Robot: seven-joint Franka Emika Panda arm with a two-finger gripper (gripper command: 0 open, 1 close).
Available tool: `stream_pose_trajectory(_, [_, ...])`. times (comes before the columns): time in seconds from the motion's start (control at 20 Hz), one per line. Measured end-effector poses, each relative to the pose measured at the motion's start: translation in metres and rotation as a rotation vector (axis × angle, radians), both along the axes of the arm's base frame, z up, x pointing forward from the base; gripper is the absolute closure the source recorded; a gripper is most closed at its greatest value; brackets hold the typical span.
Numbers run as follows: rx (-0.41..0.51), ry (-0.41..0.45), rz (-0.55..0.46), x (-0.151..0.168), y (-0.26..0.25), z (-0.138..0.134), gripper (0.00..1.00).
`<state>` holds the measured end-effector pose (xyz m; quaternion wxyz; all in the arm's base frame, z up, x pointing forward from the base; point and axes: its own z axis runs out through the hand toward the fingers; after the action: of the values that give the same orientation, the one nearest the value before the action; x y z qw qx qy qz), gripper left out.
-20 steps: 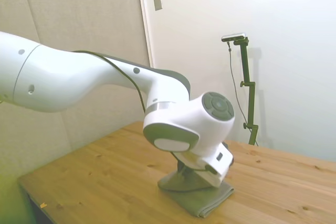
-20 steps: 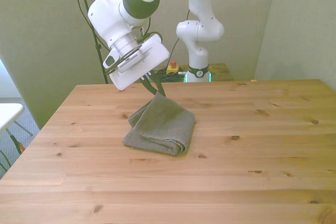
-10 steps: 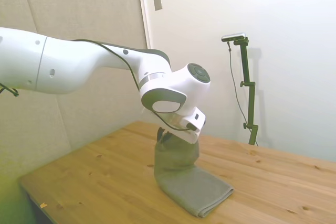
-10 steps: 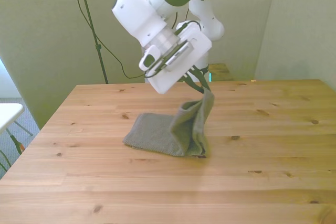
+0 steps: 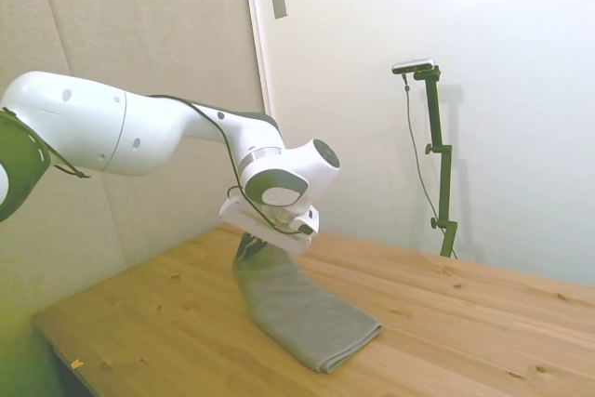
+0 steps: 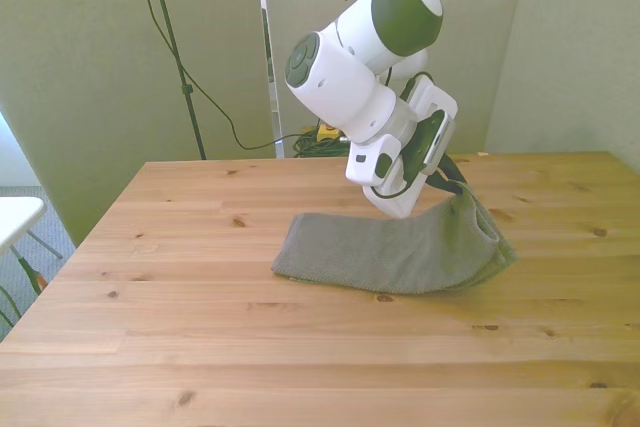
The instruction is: Unfold the towel
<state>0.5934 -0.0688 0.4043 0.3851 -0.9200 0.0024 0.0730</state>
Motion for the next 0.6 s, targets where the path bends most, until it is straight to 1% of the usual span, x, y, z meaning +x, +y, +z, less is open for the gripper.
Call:
stream_pose_trajectory(0.1, [0.018,-0.015,0.037,-0.004,-0.002,0.0,0.0])
stream_pose_trajectory(0.2, [0.043,-0.006,0.074,-0.01,-0.001,0.004,0.0])
stream_pose_trajectory(0.3, [0.06,-0.001,0.093,-0.016,-0.003,0.014,0.0])
stream_pose_trajectory(0.35, [0.05,0.006,0.086,-0.019,-0.005,0.021,0.0])
stream_pose_trajectory(0.45, [-0.018,0.031,0.024,-0.022,-0.007,0.04,0.0])
stream_pose_trajectory(0.5, [-0.06,0.026,-0.011,-0.022,-0.004,0.047,0.0])
stream_pose_trajectory(0.55, [-0.105,0.013,-0.048,-0.022,0.001,0.047,0.0])
stream_pose_trajectory(0.6, [-0.146,0.005,-0.082,-0.022,0.009,0.041,0.0])
